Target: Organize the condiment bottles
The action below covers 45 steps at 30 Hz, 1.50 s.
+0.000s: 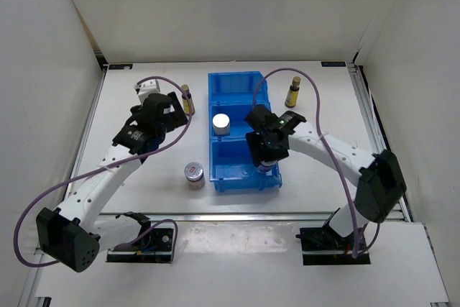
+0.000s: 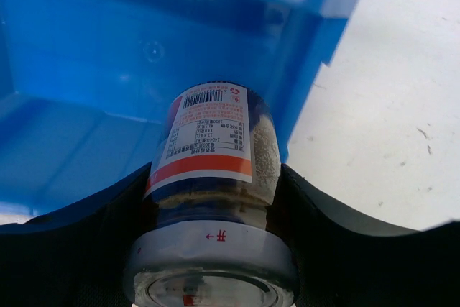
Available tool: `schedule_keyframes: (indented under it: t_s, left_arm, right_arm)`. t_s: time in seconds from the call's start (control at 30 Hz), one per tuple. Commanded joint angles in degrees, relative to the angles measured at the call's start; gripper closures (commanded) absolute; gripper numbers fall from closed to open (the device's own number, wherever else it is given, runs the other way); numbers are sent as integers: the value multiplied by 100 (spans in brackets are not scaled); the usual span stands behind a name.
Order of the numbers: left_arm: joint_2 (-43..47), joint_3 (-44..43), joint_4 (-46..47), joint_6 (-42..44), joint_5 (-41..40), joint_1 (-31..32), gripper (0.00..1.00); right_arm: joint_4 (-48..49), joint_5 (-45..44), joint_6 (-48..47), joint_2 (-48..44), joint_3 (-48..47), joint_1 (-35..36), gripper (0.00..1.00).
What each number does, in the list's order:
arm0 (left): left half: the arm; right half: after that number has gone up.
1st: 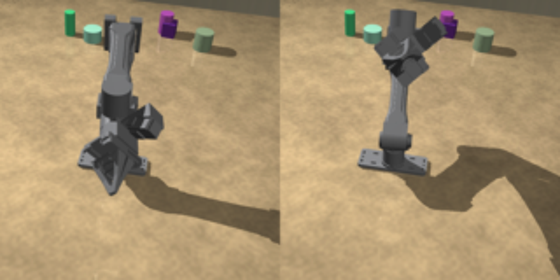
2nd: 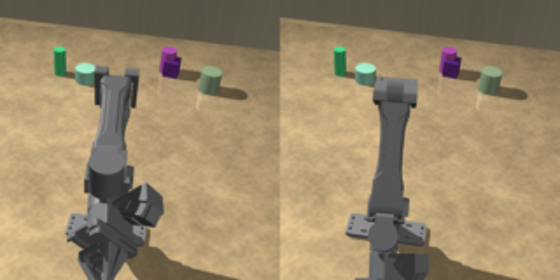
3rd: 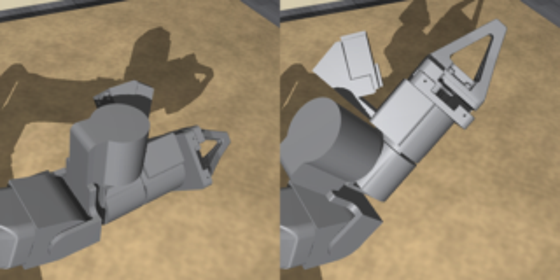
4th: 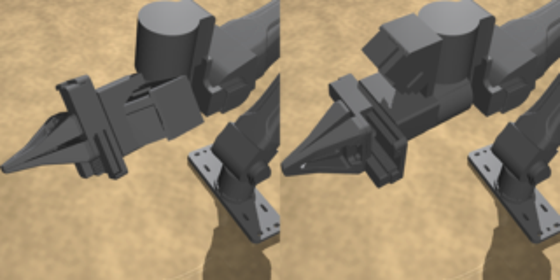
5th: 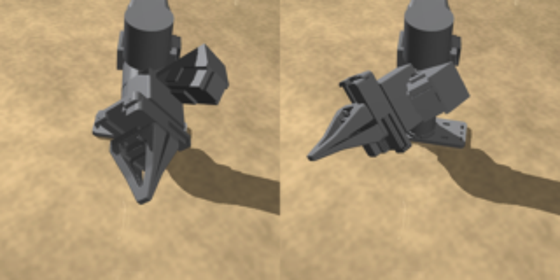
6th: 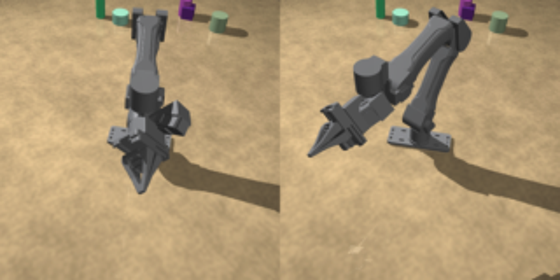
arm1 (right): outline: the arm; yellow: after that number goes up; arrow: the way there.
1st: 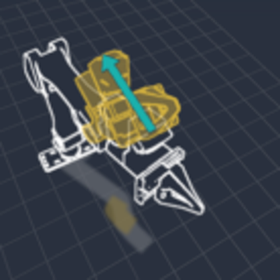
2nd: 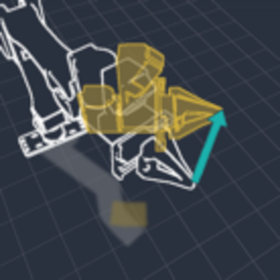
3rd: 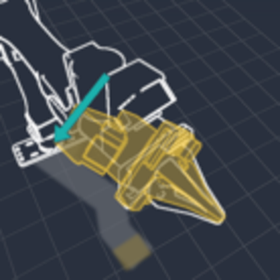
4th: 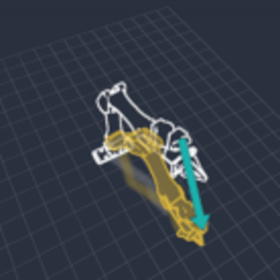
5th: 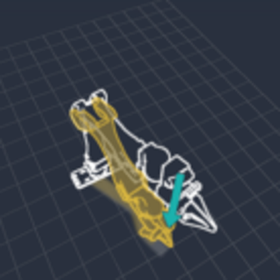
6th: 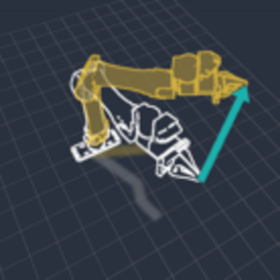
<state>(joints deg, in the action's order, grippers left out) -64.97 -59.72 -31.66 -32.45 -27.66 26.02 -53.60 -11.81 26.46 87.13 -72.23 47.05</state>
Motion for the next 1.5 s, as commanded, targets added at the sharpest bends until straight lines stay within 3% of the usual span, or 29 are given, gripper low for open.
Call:
schedule_keyframes:
  t_s: [0.0, 0.2, 0.4, 0.47, 0.5, 0.57, 0.63, 0.73, 1.17, 1.47]
  left_arm:
    - [55, 197, -24, -122, 235, -18, 1]
    - [309, 531, -24, -288, 594, -18, 1]
    - [415, 786, -24, -227, 726, 316, 1]
    - [555, 892, -24, -280, 805, 369, 1]
    - [556, 892, -24, -280, 806, 421, 1]
    - [687, 1032, -24, -280, 972, 491, 1]
    - [774, 1094, -24, -280, 1034, 553, 1]
    - [907, 1208, -24, -280, 1149, 676, 1]
    - [161, 1209, -24, -464, 1017, 1502, 1]
    - [-227, 1156, -481, -1219, 719, 1819, 1]
  right_arm:
    - [315, 170, -53, 399, -441, 15, 100]
    - [263, 505, -53, 1042, -503, 15, 99]
    - [78, 496, -53, 1402, -564, 15, 82]
    - [25, 496, -53, 1403, -617, 15, 69]
    - [25, 496, -53, 1403, -617, 15, 48]
    - [25, 549, -53, 1351, -617, 15, 28]
    - [-35, 478, -53, 1298, -669, 15, 13]
    - [-185, 320, 0, 1149, -819, 15, 2]
    - [-624, 39, 114, 199, -1338, 68, 1]
    - [-686, -93, 114, 14, -1276, 68, 1]
